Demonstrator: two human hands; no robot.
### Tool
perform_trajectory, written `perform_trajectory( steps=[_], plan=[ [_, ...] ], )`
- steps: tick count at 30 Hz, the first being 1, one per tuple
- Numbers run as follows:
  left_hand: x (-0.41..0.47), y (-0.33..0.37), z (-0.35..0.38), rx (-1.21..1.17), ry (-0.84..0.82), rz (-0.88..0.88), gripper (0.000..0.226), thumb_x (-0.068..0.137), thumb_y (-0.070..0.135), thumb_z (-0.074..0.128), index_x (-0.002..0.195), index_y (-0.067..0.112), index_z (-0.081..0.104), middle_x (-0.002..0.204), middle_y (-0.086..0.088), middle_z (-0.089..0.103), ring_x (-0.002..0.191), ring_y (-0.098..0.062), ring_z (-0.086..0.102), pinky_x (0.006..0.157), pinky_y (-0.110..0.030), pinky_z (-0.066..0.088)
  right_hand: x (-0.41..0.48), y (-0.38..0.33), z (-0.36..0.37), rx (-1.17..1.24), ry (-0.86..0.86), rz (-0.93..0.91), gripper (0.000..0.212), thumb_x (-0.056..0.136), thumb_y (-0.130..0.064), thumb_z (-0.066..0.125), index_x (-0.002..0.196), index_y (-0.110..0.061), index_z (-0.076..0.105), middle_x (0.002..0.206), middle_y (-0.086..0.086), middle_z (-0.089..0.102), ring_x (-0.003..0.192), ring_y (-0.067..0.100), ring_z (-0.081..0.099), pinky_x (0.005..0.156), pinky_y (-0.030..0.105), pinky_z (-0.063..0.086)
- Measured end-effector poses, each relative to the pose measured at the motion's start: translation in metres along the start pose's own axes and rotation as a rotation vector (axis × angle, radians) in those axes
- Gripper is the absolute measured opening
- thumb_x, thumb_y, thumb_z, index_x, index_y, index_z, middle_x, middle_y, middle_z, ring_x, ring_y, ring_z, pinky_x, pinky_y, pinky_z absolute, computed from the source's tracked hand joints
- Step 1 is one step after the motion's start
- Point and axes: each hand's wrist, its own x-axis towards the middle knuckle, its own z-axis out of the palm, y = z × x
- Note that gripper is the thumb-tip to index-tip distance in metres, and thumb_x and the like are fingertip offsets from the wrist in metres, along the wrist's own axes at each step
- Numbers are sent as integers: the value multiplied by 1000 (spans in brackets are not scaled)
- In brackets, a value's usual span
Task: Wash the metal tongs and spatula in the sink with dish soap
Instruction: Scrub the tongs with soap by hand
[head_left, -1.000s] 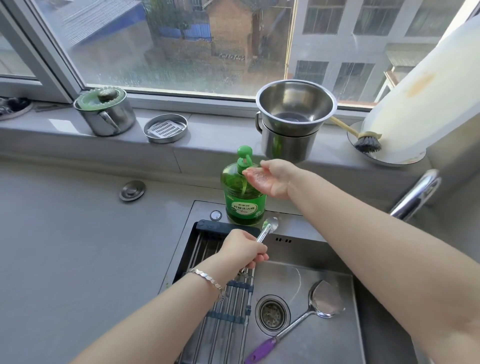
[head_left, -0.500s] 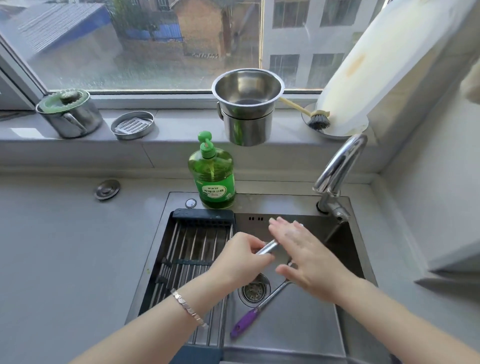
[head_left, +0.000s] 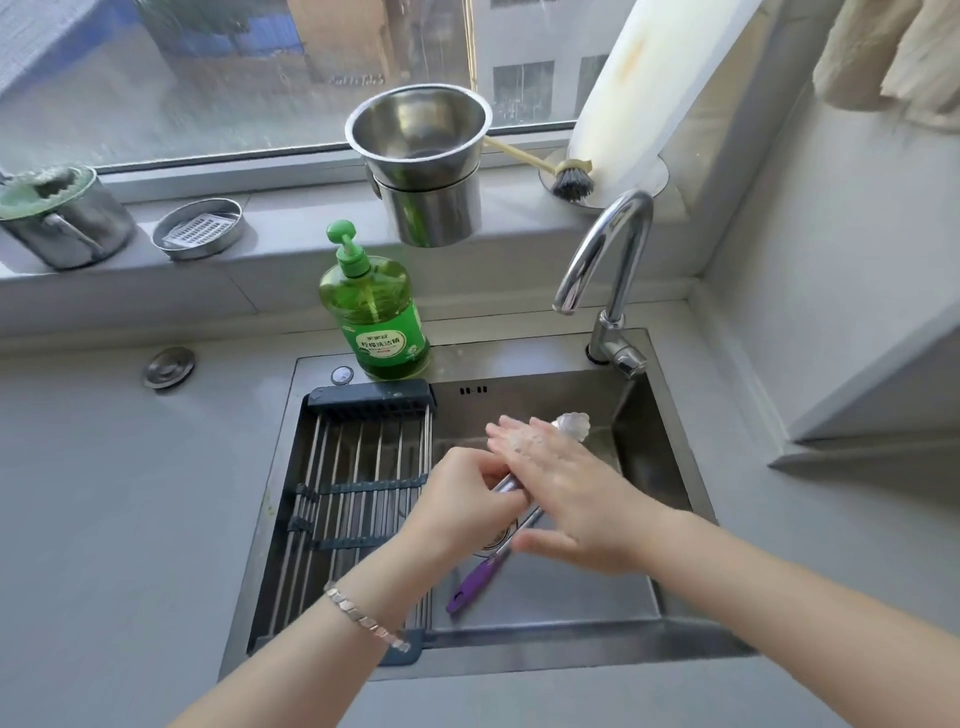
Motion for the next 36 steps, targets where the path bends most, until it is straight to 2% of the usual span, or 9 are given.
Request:
perform_trajectory(
  steps=[4,9,11,14,18,25,29,32,36],
  plan=[
    [-7,1,-7,-50,-150,-27,15,72,7,72,86,13,69,66,2,60,60,-12,51,60,-23,44,-6,27,-11,-25,149,73,53,94,-44,31,112,-5,62,113,10,65,116,26,56,111,30,21],
    [-12,-4,-19,-122,-223,-7,4,82,6,67,80,9,65,57,13,62,51,4,54,54,-7,41,-9,31,-14,-30,236,99,31,86,-29,41,83,-6,62,78,6,62,77,22,53,81,28,37],
    [-11,-7,-20,-122,-175,23,16,90,14,59,75,11,63,67,8,68,56,6,58,57,-4,42,-14,38,-17,-15,224,224,39,87,-32,35,87,-7,64,81,7,64,78,28,59,81,32,43],
    [-7,-10,-12,-123,-132,54,17,93,12,53,77,9,56,72,-4,64,73,-2,66,74,-13,49,-18,31,-4,31,235,306,59,94,-44,27,112,-2,64,108,14,67,104,32,62,102,31,34],
    [-7,-12,7,-62,-99,136,27,89,1,54,76,24,58,68,10,60,60,6,53,62,-15,44,-19,-24,19,241,124,192,95,84,-70,2,144,-1,27,151,7,26,142,15,19,117,24,1],
    [-8,-16,12,-140,-43,197,13,91,11,58,87,0,64,77,-9,62,76,-19,58,79,-46,49,-25,-15,17,127,212,292,110,73,-81,-7,146,-1,11,156,9,5,143,10,-7,115,23,-11],
    [-12,-17,10,-132,-89,226,27,84,25,56,80,0,63,69,-3,59,68,-18,56,72,-37,48,-30,-17,21,206,138,186,110,72,-81,-2,146,-2,12,155,5,3,140,1,-10,113,15,-14],
    [-14,-19,5,-223,-112,187,28,76,32,57,64,7,55,62,0,46,63,-13,43,62,-26,36,-36,5,11,292,173,345,119,63,-87,-11,148,-8,16,157,2,11,138,-4,-6,108,7,-15],
    [-18,-16,10,-556,-192,96,18,78,20,46,71,8,57,63,6,57,68,-8,54,69,-14,47,-30,-28,17,180,152,115,105,77,-78,0,146,-1,19,154,5,13,143,8,0,116,20,-7]
  ],
)
